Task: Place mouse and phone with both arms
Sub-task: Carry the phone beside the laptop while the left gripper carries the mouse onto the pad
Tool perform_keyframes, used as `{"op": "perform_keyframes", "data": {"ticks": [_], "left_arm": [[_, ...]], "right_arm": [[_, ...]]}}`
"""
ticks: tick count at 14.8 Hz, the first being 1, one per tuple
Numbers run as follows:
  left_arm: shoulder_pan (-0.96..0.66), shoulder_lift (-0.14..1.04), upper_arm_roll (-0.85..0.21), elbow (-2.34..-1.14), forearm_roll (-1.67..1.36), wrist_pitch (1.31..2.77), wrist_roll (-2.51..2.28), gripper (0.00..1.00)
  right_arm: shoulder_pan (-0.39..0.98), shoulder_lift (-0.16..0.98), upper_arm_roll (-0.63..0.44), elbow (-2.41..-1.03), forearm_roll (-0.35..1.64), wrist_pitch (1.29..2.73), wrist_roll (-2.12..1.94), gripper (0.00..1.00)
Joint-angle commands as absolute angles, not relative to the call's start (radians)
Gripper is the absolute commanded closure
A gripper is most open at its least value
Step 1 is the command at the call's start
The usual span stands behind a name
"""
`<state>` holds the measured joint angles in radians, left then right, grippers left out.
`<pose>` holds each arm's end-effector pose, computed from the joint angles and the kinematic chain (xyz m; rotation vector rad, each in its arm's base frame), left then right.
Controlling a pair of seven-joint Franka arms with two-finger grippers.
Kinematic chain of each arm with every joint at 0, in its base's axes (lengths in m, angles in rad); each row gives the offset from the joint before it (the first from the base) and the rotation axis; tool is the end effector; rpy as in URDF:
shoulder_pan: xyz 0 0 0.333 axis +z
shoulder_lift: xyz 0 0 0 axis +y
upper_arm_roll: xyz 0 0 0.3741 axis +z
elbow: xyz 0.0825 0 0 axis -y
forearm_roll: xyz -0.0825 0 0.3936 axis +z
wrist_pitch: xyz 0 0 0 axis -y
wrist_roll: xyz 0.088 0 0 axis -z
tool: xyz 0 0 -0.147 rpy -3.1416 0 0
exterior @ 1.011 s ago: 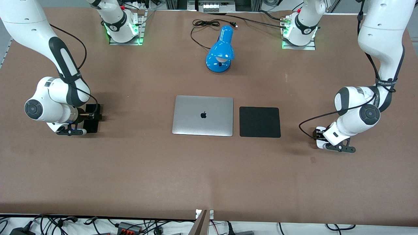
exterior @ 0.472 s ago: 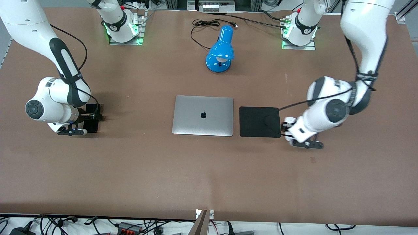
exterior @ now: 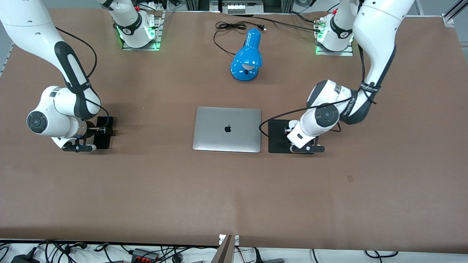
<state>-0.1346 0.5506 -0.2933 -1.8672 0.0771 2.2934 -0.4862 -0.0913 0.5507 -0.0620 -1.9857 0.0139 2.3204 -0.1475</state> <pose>0.6065 -0.2603 0.2250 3.0894 0.0584 -0.2044 0.6054 -0.0926 0.1700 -3.1150 0.0167 0.3378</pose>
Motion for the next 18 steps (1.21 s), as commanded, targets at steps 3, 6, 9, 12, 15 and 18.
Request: {"op": "perform_keyframes", "data": {"ticks": [3, 6, 9, 12, 15, 18], "left_arm": [[-0.14, 0.555, -0.291, -1.982, 0.095, 2.482, -0.541, 0.59], [-0.144, 0.583, -0.29, -1.985, 0.095, 2.519, -0.548, 0.59], [-0.144, 0.601, -0.287, -1.985, 0.145, 2.559, -0.548, 0.4], [-0.138, 0.586, -0.287, -1.979, 0.158, 2.554, -0.548, 0.0], [-0.126, 0.534, -0.287, -1.964, 0.158, 2.504, -0.543, 0.0], [-0.103, 0.471, -0.285, -1.902, 0.158, 2.34, -0.542, 0.0]], "right_arm": [[-0.091, 0.523, -0.052, -1.98, 0.017, 2.246, -0.127, 0.92], [-0.077, 0.46, -0.026, -1.968, 0.028, 2.171, -0.127, 0.92], [-0.037, 0.448, 0.047, -1.873, 0.028, 2.061, -0.002, 0.92], [0.055, 0.463, 0.075, -1.835, 0.034, 2.062, 0.147, 0.92], [0.173, 0.486, 0.075, -1.835, 0.057, 2.095, 0.277, 0.92], [0.238, 0.528, 0.075, -1.836, 0.098, 2.152, 0.325, 0.92]]}}
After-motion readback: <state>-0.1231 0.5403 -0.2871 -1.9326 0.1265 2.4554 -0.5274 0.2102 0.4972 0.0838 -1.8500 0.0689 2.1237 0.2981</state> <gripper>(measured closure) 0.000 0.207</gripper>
